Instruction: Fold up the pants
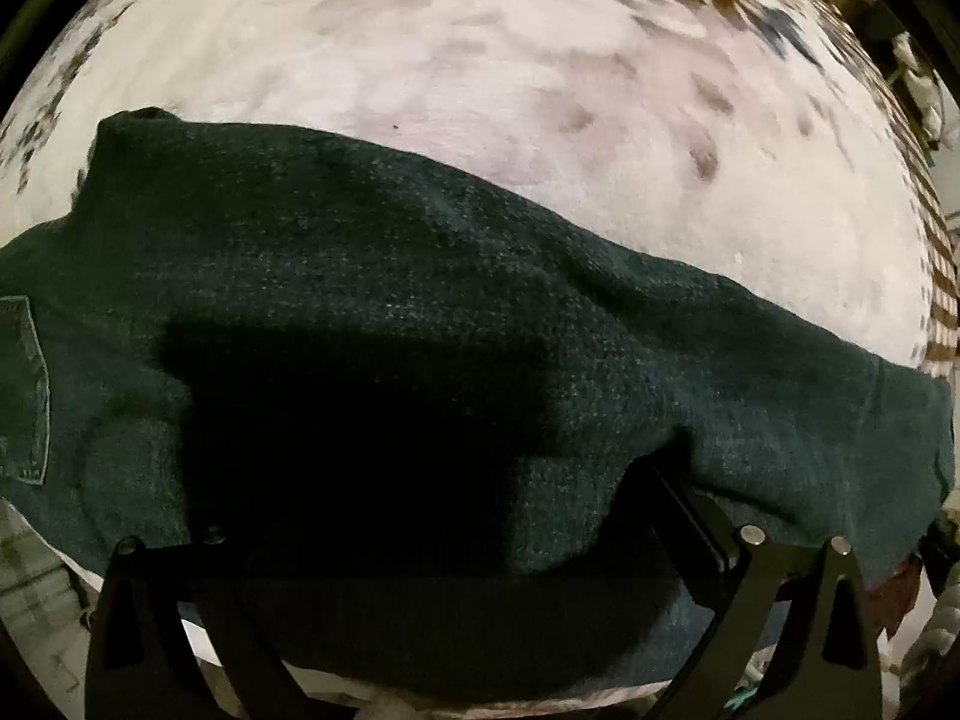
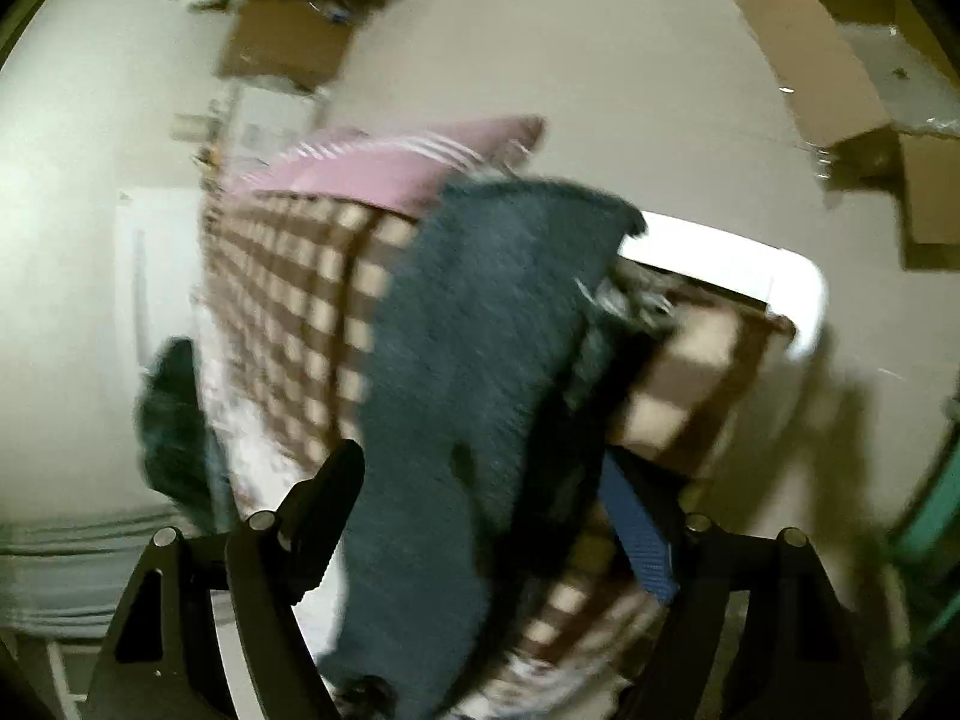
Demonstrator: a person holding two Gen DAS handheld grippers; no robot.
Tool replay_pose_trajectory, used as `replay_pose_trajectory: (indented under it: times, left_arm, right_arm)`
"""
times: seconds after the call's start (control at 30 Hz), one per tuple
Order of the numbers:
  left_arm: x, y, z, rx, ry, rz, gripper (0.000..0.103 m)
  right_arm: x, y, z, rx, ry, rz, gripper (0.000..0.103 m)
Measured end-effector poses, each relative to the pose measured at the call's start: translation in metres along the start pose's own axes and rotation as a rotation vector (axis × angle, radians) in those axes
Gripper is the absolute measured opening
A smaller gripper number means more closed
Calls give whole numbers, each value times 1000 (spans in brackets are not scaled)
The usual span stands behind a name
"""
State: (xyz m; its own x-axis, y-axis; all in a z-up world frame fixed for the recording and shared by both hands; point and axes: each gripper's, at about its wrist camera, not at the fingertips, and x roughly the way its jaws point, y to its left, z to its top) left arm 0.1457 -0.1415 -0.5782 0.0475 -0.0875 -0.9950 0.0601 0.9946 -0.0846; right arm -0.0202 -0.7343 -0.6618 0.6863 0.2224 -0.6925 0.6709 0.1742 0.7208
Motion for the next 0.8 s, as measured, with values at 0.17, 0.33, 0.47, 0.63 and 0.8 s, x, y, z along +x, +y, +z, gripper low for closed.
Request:
replay_pose_trajectory:
  times: [0.17, 0.33, 0.47, 0.63, 0.8]
  left_arm:
    - [-1, -3, 3, -11, 29, -4, 103]
    - [-24, 4, 6, -104, -35, -77, 103]
    - [-9, 9, 4, -112, -7, -50, 103]
    - [-2, 1, 8, -87, -35, -2, 103]
    - [-14, 3, 8, -124, -47, -72, 103]
  right_arm:
    - [21, 4, 4, -36, 18, 18, 68]
    - [21, 20, 0, -72, -15, 86, 43]
    - [29, 16, 0, -80, -34, 46, 42]
    - [51, 14, 8, -37, -10, 7, 35]
    - [33, 47, -5, -128, -71, -49, 9]
